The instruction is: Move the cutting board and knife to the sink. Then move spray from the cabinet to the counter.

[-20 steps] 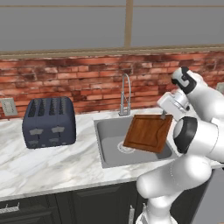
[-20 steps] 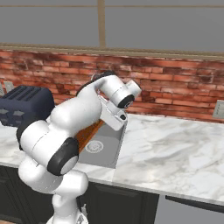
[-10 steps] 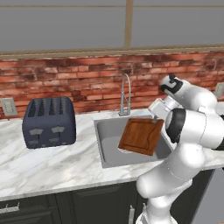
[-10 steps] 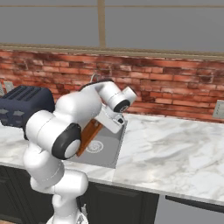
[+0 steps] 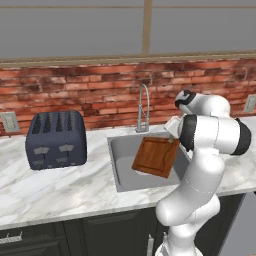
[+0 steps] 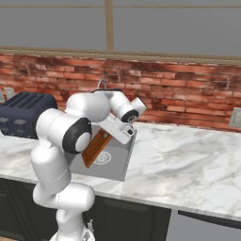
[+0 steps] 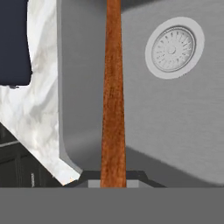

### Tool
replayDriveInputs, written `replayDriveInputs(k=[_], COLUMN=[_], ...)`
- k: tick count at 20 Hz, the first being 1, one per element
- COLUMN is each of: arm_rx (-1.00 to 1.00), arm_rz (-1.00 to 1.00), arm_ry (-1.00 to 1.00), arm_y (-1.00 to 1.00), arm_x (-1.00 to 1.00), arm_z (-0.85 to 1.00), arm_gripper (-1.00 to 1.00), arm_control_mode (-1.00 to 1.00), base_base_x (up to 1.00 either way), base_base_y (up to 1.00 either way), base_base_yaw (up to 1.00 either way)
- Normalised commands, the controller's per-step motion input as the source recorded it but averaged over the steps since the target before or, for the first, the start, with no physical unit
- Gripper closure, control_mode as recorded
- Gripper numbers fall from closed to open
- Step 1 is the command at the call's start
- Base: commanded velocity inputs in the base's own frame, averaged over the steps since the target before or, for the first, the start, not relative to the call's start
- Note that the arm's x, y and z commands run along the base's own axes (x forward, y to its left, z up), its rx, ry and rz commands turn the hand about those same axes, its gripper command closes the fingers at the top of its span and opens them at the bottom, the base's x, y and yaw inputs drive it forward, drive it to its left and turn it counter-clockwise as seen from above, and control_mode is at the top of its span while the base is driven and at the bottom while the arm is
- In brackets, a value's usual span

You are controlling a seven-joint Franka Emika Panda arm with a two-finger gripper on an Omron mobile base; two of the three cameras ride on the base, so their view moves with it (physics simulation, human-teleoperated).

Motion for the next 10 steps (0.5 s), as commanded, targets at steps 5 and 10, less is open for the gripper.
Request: replayDriveInputs(k=[5, 10], arm_rx=[0.0, 0.0], arm_rz=[0.0, 0.0], arm_ry=[-0.01, 0.0], arm_y=[0.14, 0.16], arm_x=[0.28, 0.31], arm_z=[-0.25, -0.35], arm_gripper=[1.0, 1.0], arm_control_mode=[-1.0, -1.0], base_base_x=[0.0, 0.0], base_base_y=[0.0, 0.0], base_base_yaw=[0.0, 0.0])
